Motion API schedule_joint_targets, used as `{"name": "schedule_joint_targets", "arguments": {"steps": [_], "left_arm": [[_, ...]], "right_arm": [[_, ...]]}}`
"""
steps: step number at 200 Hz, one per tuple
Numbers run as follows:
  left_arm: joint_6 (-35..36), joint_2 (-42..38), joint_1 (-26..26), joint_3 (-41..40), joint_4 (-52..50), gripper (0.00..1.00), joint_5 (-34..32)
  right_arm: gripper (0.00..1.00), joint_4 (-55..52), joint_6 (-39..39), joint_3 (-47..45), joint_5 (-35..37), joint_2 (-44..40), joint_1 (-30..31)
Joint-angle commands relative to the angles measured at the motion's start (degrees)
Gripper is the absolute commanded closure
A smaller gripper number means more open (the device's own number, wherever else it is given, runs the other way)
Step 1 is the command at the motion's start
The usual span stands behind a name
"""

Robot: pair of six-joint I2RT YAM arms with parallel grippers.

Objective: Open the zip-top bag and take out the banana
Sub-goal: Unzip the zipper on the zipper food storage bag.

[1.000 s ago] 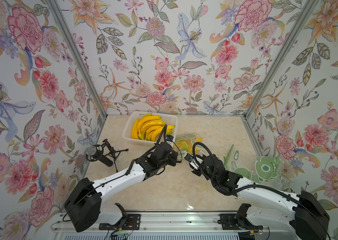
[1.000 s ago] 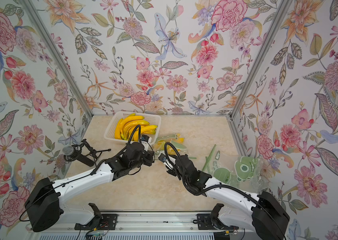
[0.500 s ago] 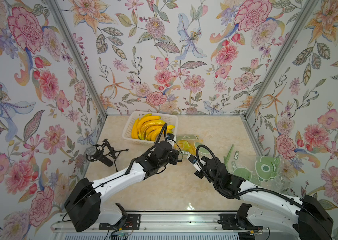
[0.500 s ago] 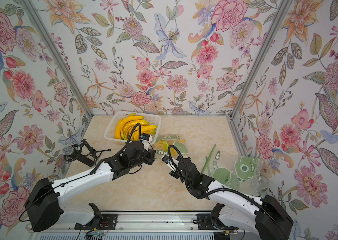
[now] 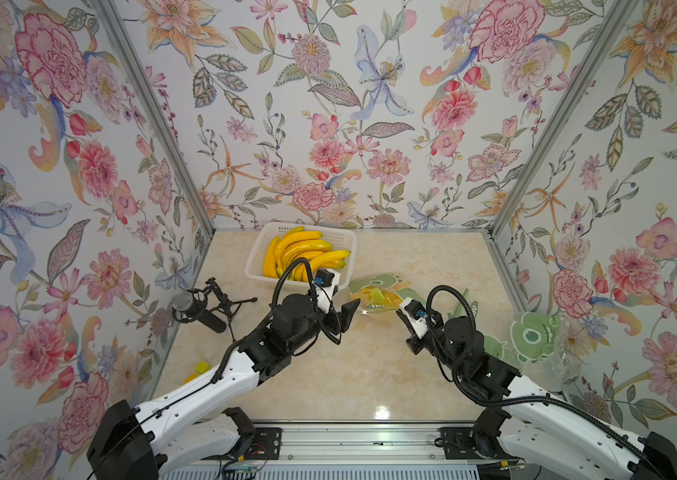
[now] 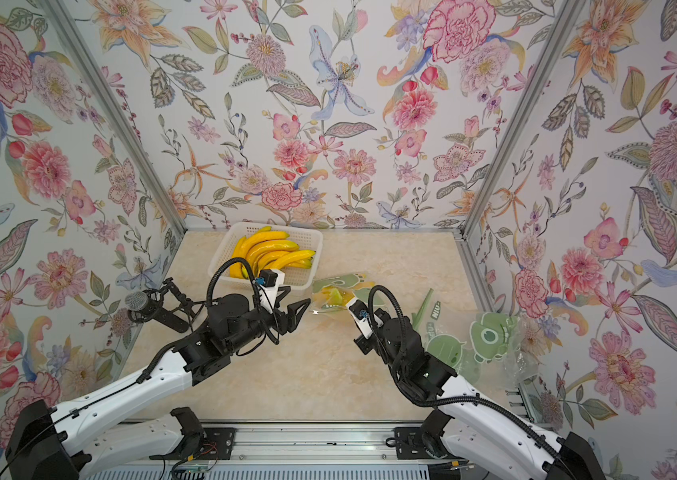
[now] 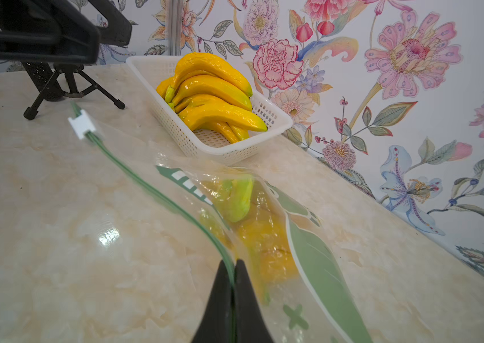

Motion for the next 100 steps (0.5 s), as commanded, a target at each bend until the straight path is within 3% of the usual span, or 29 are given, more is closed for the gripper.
{"name": "schedule_joint_targets", "arguments": {"steps": [1, 40, 100], "left_arm": [[7.10, -1.26, 0.39, -5.07, 9.95, 0.25, 5.25], [12.69, -2.86, -0.12, -12.37, 22.41, 0.23, 6.76], [20.15, 1.28, -0.14, -9.14, 23.65, 0.25, 8.42]], "right_arm": [[1.00, -0.07, 4.60, -0.42, -4.28, -1.96, -2.07], [1.00, -1.18, 7.83, 0.36, -9.99, -2.86, -5.83], [1.00, -2.39, 8.30, 1.95, -12.34, -1.79, -6.22]]}}
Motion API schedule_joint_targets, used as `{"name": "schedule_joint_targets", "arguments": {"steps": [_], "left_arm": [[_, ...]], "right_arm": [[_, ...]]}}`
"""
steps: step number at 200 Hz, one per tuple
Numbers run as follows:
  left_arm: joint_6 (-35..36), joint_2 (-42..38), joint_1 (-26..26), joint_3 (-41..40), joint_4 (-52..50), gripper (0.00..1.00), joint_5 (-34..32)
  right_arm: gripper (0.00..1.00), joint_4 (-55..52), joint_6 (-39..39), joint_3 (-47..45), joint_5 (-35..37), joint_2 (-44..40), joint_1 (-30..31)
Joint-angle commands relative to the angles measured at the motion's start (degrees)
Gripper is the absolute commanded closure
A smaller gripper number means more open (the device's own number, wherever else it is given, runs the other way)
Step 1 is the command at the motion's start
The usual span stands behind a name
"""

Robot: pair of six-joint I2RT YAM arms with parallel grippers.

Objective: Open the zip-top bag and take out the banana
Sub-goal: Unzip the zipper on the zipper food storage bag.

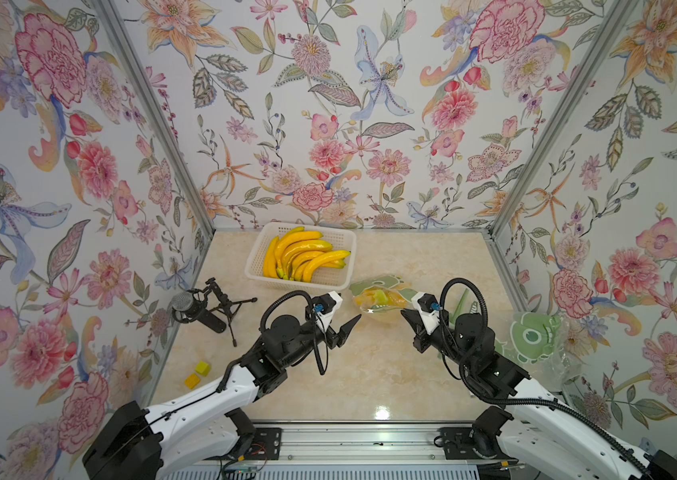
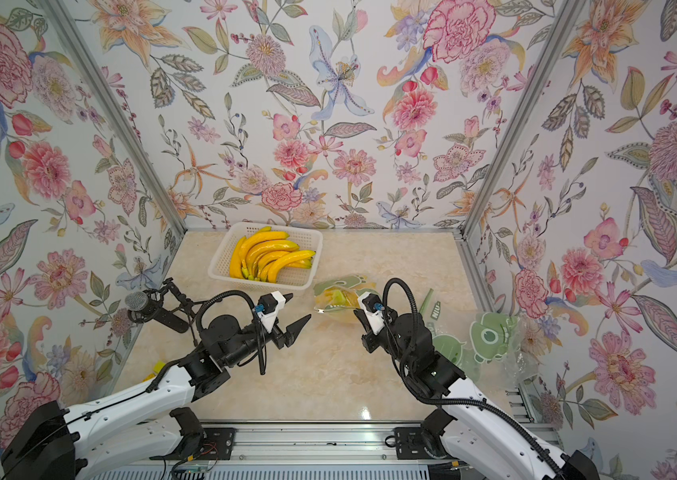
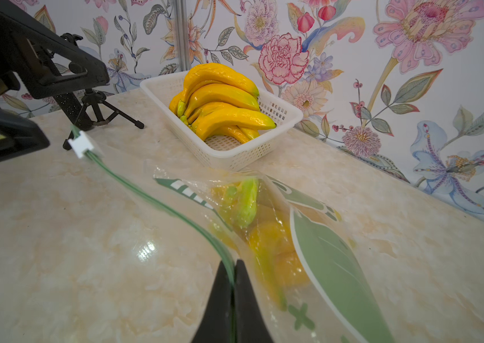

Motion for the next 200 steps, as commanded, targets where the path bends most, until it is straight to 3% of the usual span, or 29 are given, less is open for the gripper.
{"name": "schedule_joint_targets", "arguments": {"steps": [1, 58, 94, 134, 176, 200], "left_arm": [[5.09, 2.68, -0.14, 3.22, 2.98, 0.26, 3.03], [8.72, 9.39, -1.16, 9.26, -3.37, 0.48, 14.09], [10.14, 11.17, -1.15, 10.07, -5.31, 0.56, 16.04], [11.56, 13.04, -1.22, 11.40, -7.17, 0.73, 16.23], [12.12, 12.96, -1.15, 10.74, -7.60, 0.77, 14.51], [12.43, 12.70, -1.18, 9.75, -7.47, 0.70, 13.32]], "right_arm": [[1.00, -0.12, 1.36, 1.91, -1.96, 0.39, -0.21], [1.00, -0.48, 2.46, 3.47, -1.71, 1.61, -2.27], [1.00, -0.66, 2.67, 3.71, -1.90, 1.80, -2.66], [1.00, -0.75, 3.25, 3.88, -2.22, 2.18, -3.01], [1.00, -0.92, 3.91, 3.94, -1.62, 2.20, -3.78], [1.00, -0.85, 4.38, 4.24, -2.76, 2.50, -4.16]]}}
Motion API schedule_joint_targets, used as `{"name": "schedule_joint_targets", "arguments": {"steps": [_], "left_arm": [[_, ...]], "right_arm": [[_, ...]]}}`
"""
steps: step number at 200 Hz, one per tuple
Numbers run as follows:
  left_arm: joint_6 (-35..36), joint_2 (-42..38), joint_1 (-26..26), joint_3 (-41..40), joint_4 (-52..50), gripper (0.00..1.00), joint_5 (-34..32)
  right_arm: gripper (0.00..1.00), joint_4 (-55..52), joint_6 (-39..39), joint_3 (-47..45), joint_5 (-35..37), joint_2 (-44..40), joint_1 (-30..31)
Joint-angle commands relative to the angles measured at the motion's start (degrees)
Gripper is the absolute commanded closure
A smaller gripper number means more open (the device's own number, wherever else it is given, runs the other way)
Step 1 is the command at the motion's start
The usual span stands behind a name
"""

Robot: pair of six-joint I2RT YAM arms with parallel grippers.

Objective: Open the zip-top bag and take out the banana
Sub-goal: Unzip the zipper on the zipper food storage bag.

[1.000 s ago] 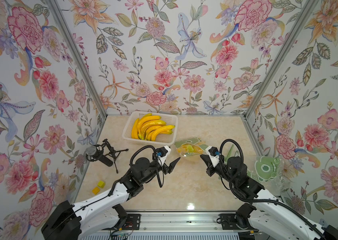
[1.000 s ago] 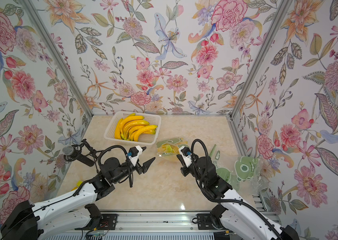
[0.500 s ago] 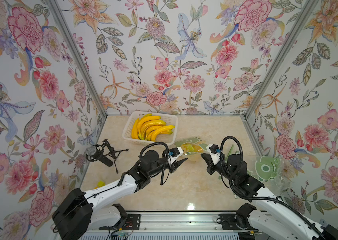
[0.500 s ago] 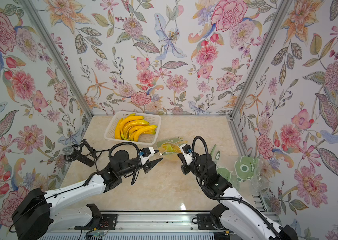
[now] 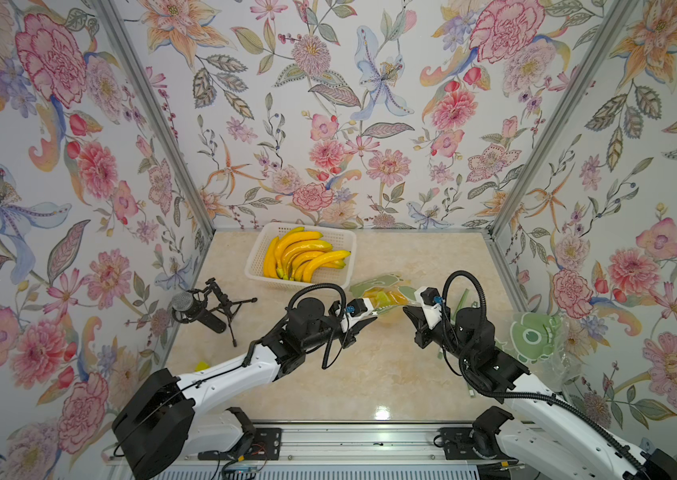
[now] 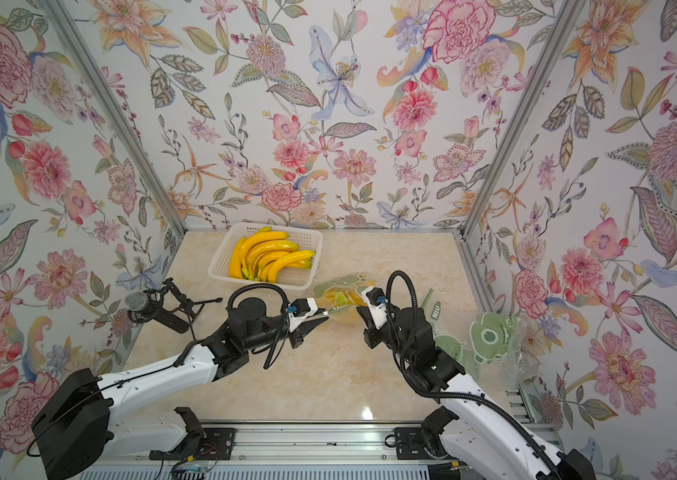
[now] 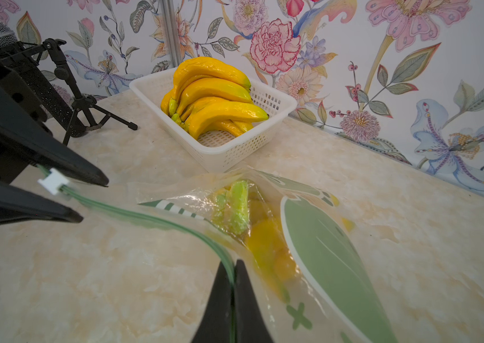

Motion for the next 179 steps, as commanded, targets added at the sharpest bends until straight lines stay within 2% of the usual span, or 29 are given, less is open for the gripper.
{"name": "schedule_joint_targets", "arguments": {"steps": [1, 32, 83, 117, 133, 159, 179], "left_arm": [[1.53, 0.02, -0.33, -0.09, -0.48, 0.70, -1.37], [1.63, 0.33, -0.35, -0.16, 0.26, 0.71, -4.49], [1.71, 0.77, -0.28, 0.08, -0.41, 0.83, -4.84], [1.71, -0.28, -0.29, -0.56, -0.50, 0.89, -4.47], [1.71, -0.77, -0.25, -0.57, -0.74, 0.90, -4.19], [3.13, 0.04, 0.20, 0.68, -2.08, 0.90, -1.40], [3.45, 0.70, 0.20, 1.49, -2.52, 0.90, -0.77]], "right_arm": [[1.00, 0.40, 1.50, 2.58, -1.22, 0.38, -0.45], [1.00, 0.47, 1.77, 3.41, -2.98, 1.06, -0.45], [1.00, 0.57, 1.50, 2.65, -2.06, 0.40, -0.53], [1.00, 1.51, 0.88, 1.89, -4.02, 0.00, -0.53], [0.88, 4.05, 0.37, 0.50, -5.96, -1.14, -0.53], [0.67, 14.62, 0.33, -3.59, -12.11, -2.95, -0.53], [0.61, 15.88, -1.15, -2.21, -16.86, -0.70, -0.11]]}}
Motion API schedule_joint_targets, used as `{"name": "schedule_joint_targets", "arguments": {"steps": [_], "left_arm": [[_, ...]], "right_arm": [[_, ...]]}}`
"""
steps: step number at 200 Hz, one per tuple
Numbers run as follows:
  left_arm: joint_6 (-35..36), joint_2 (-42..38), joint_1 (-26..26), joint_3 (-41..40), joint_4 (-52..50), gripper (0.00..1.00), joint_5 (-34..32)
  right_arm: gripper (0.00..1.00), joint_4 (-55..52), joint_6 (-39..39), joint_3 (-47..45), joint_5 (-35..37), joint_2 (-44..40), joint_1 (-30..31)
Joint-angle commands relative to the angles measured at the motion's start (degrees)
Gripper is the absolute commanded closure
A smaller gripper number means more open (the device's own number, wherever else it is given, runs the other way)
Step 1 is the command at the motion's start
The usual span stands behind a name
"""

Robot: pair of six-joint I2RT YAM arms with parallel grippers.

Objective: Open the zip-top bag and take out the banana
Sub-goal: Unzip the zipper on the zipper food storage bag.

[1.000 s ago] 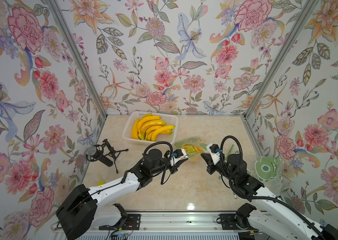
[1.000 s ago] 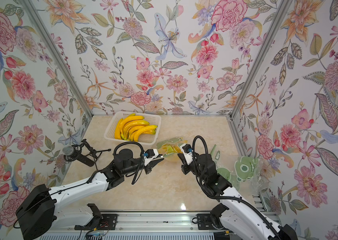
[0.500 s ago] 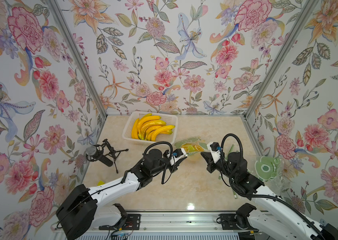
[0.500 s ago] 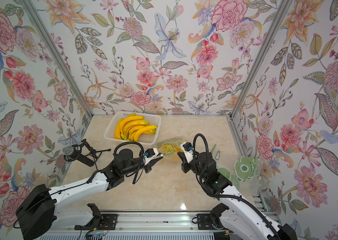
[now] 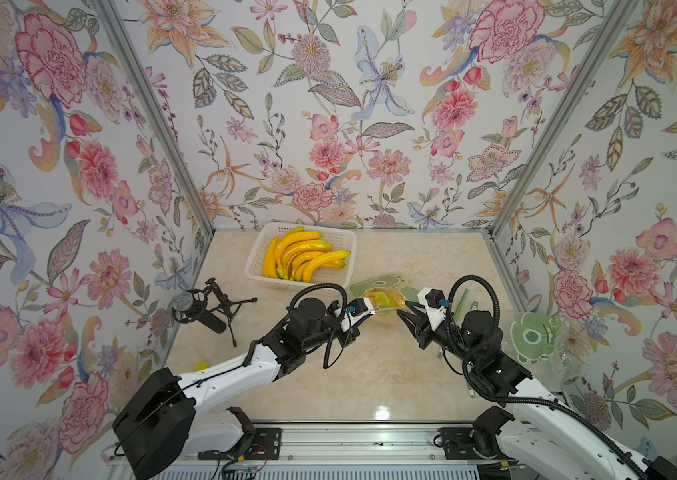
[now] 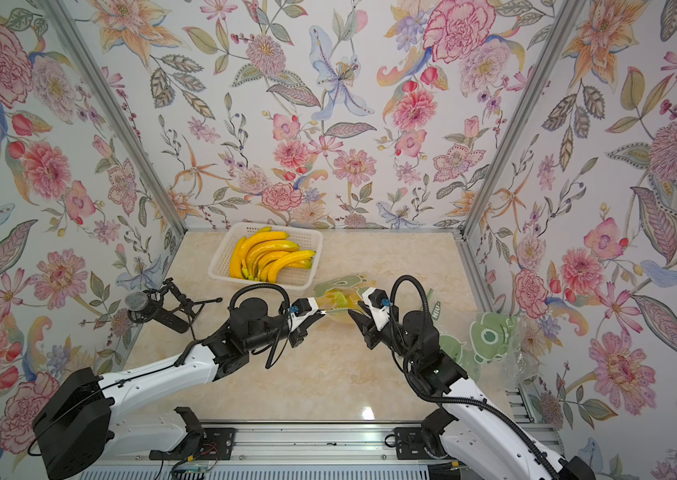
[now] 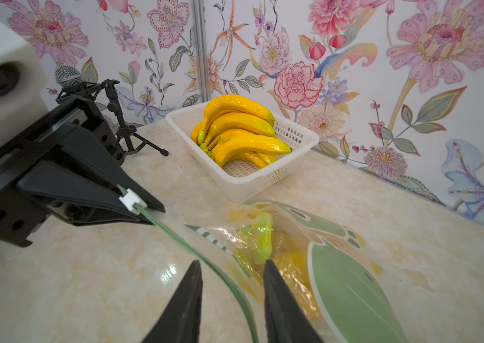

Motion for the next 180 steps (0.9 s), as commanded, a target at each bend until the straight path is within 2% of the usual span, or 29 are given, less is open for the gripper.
{"name": "schedule_joint_targets", "arguments": {"steps": [1, 68, 131, 180], "left_arm": [[1.97, 0.47, 0.18, 1.50, -0.80, 0.90, 2.17], [2.08, 0.83, 0.18, 2.65, -1.37, 0.90, 4.29], [1.82, 1.45, 0.18, 3.24, -1.72, 0.92, 4.67], [1.59, 1.62, 0.18, 3.16, -1.46, 0.96, 4.57]], "right_arm": [[0.61, 7.15, -1.55, 0.39, -7.69, 1.70, 0.36], [0.61, 6.35, -6.77, 5.17, -17.62, 8.97, 1.62], [0.70, 6.62, -7.69, 6.81, -18.41, 13.23, 2.49], [0.72, 5.75, -8.30, 6.37, -18.63, 14.10, 3.11]]}}
